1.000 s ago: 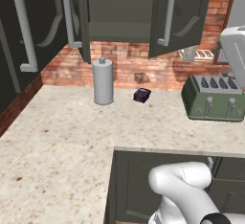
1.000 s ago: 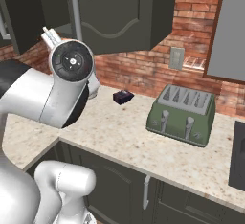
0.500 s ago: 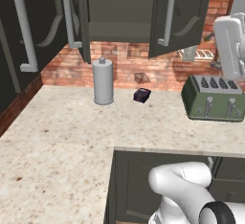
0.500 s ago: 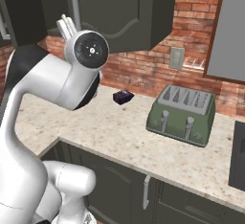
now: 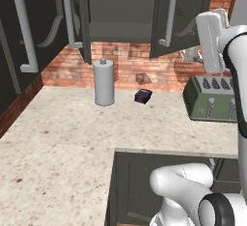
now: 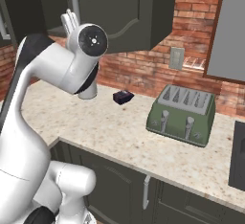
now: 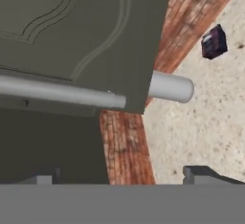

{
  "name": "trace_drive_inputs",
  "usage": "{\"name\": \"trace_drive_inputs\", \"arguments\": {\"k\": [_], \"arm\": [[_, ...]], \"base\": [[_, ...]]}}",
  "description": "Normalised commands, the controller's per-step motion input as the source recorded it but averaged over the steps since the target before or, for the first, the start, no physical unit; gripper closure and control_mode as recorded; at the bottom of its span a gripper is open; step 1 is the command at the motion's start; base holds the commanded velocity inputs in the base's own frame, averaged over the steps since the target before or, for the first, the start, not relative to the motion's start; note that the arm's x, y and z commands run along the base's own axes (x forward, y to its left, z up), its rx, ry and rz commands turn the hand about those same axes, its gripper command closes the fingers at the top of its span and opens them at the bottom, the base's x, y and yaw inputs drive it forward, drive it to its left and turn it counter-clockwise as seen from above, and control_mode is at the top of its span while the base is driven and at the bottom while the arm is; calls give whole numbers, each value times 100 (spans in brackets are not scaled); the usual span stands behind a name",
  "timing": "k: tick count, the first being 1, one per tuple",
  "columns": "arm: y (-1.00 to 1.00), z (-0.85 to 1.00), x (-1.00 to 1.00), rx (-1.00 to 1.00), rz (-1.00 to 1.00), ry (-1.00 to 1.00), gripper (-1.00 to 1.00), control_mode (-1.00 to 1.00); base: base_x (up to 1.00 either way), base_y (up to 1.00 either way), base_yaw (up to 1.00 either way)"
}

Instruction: Close all open cabinet doors.

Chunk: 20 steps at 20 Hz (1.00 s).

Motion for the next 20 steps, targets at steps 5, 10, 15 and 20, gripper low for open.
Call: {"name": "trace_drive_inputs", "arguments": {"k": [5, 10, 15, 20], "arm": [[17, 0, 53, 0, 0, 0, -100, -100], [6, 0, 57, 0, 0, 4, -100, -100], [0, 3, 52, 0, 0, 5, -100, -100], [-1, 4, 47, 0, 0, 5, -100, -100]], "base": [[0, 0, 0], [0, 0, 0], [0, 0, 0], [0, 0, 0]]}}
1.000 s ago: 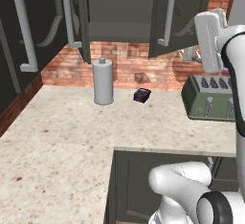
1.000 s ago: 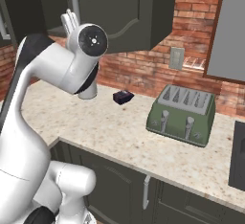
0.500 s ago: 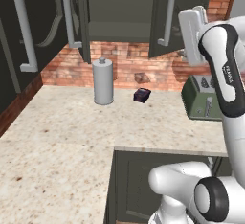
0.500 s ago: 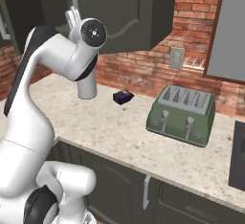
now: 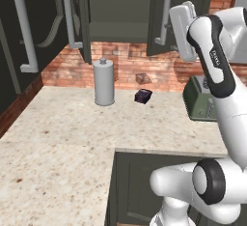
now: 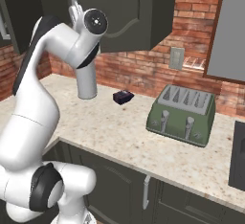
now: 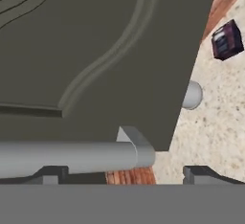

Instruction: Close all open cabinet doors.

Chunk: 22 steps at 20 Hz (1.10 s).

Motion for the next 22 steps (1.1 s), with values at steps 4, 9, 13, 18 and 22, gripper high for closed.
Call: {"name": "trace_drive_inputs", "arguments": {"k": [4, 9, 13, 18, 22], "arm": [[-5, 5, 43, 1, 0, 2, -100, -100], [-5, 1, 46, 2, 0, 4, -100, -100], [-4, 0, 42, 3, 0, 5, -100, -100], [-2, 0, 37, 3, 0, 0, -100, -100], [-1, 0, 41, 1, 0, 0, -100, -100]], "base": [[0, 0, 0], [0, 0, 0], [0, 0, 0], [0, 0, 0], [0, 0, 0]]}}
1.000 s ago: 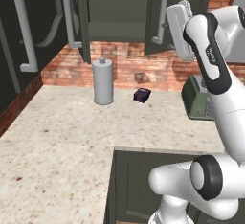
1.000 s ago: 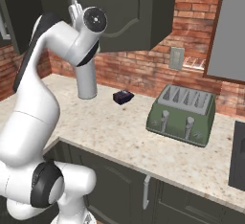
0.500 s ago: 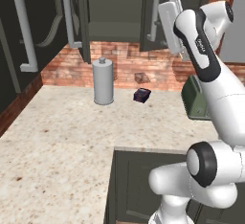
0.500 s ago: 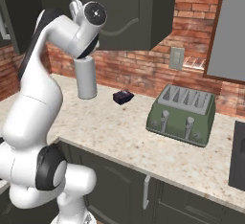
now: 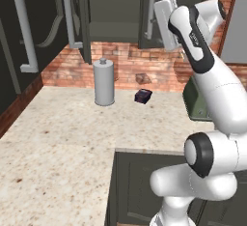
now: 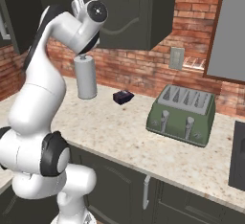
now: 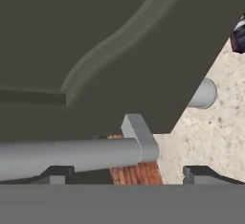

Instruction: Close all open cabinet doors.

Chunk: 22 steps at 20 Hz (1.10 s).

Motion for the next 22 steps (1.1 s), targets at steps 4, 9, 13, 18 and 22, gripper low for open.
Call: {"name": "trace_drive_inputs", "arguments": {"k": [4, 9, 13, 18, 22], "arm": [[0, 0, 47, 1, 0, 0, -100, -100], [0, 0, 45, 2, 0, 0, -100, -100], [-7, 0, 36, 0, 0, 0, -100, -100], [-17, 0, 25, 0, 0, 0, -100, -100], [-24, 1, 15, 0, 0, 0, -100, -100]], "base": [[0, 0, 0], [0, 0, 0], [0, 0, 0], [0, 0, 0], [0, 0, 0]]}}
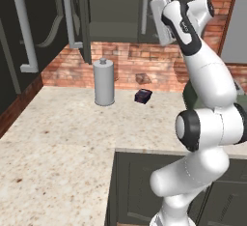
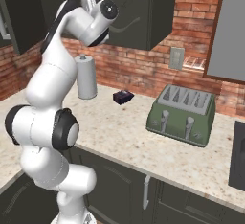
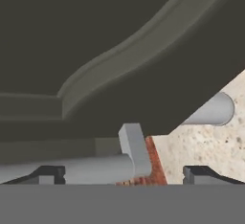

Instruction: Close all open cabinet doors.

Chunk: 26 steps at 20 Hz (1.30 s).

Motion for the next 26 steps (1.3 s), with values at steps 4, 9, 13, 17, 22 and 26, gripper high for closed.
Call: {"name": "trace_drive_inputs", "arguments": {"k": [4, 9, 13, 17, 22, 26], "arm": [[-21, 0, 13, 0, 0, 0, -100, -100], [-14, 0, 19, 0, 0, 1, -100, -100], [-8, 0, 30, 0, -2, 2, -100, -100], [-8, 0, 39, 0, -6, 2, -100, -100], [-6, 0, 38, 0, -8, 0, -100, -100], [-8, 0, 36, 0, -8, 0, -100, -100]], "base": [[0, 0, 0], [0, 0, 0], [0, 0, 0], [0, 0, 0], [0, 0, 0], [0, 0, 0]]}}
